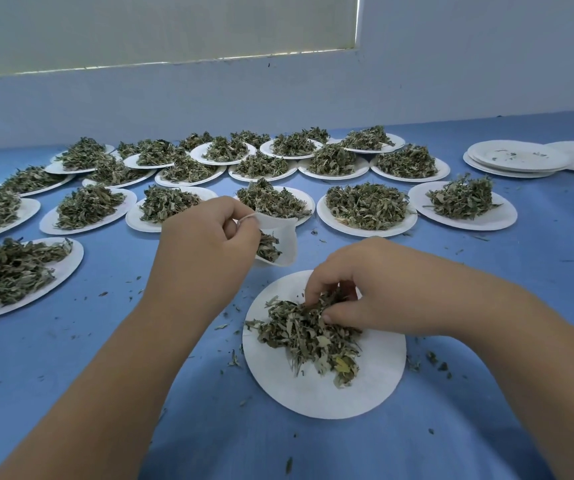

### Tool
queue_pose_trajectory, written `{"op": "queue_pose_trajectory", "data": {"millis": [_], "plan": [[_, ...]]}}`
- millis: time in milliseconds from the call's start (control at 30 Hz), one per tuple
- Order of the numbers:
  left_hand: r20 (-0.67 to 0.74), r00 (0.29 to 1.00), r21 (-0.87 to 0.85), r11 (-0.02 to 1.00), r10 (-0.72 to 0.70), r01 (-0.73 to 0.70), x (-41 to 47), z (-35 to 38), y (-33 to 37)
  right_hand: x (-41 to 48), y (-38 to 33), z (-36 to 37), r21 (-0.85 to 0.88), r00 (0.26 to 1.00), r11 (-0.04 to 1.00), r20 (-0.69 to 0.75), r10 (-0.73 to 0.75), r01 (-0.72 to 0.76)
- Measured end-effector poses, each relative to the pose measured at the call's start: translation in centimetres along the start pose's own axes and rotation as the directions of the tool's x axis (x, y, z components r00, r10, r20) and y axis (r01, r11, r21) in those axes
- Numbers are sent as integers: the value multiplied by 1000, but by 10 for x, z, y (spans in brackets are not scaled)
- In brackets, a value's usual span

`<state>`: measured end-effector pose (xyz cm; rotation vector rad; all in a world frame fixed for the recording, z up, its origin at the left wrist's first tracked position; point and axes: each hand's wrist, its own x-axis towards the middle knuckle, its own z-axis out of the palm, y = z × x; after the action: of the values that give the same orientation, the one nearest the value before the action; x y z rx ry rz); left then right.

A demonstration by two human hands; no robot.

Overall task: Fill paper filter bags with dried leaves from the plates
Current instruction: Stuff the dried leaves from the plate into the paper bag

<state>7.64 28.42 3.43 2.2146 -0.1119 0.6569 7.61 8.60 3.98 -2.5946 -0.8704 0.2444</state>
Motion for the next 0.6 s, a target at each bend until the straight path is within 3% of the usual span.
{"op": "queue_pose_trajectory", "data": {"millis": [333,600], "plan": [[7,1000,9,1000,29,-29,-1,2,-1,-4,4,-10,173,988,983,-154,-30,57],[39,996,61,995,79,-81,-6,9,-1,-7,4,-17,414,952,889,-299,-72,197]]}}
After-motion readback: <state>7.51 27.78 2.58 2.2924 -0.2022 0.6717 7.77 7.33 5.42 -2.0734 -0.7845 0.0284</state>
